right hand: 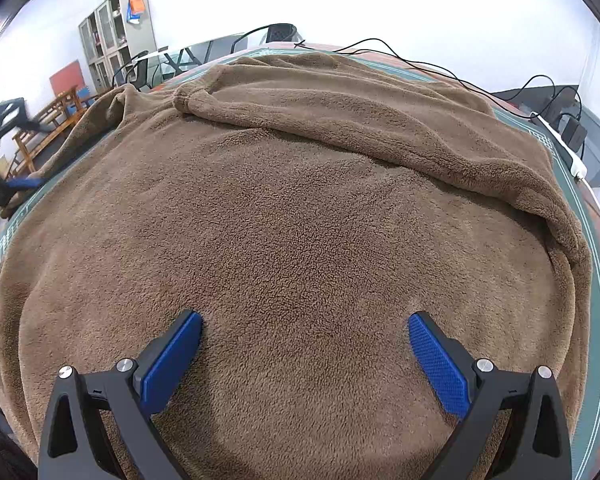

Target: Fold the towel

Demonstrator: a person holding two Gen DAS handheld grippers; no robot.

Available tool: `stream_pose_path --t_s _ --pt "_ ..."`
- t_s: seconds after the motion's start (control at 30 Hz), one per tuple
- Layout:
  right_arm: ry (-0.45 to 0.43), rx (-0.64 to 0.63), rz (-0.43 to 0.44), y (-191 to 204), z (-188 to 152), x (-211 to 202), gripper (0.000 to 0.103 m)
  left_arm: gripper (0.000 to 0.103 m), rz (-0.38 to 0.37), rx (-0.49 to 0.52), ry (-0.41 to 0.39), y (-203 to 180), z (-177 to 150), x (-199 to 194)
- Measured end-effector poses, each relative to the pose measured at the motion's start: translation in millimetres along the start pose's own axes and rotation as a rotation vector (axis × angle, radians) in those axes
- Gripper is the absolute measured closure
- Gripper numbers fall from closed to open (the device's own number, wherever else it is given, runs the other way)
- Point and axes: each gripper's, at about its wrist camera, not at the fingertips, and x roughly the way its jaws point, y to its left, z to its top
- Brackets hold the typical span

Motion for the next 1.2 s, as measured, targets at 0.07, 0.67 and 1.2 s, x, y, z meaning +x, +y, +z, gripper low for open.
stream_pose_path --t_s 0.07,0.67,1.2 --pt "0.000 0.000 0.000 0 0 0 0.000 0.022 0.004 -0.065 -0.054 20 0 -18" --pt "0.000 -0.002 -0.001 0 -1 0 0.000 0.020 -0.032 -0.301 -0.177 79 28 -38" --pt "0.000 -0.002 -0.002 -1 -1 -1 0.000 0.093 0.038 -0.373 -0.119 81 63 -15"
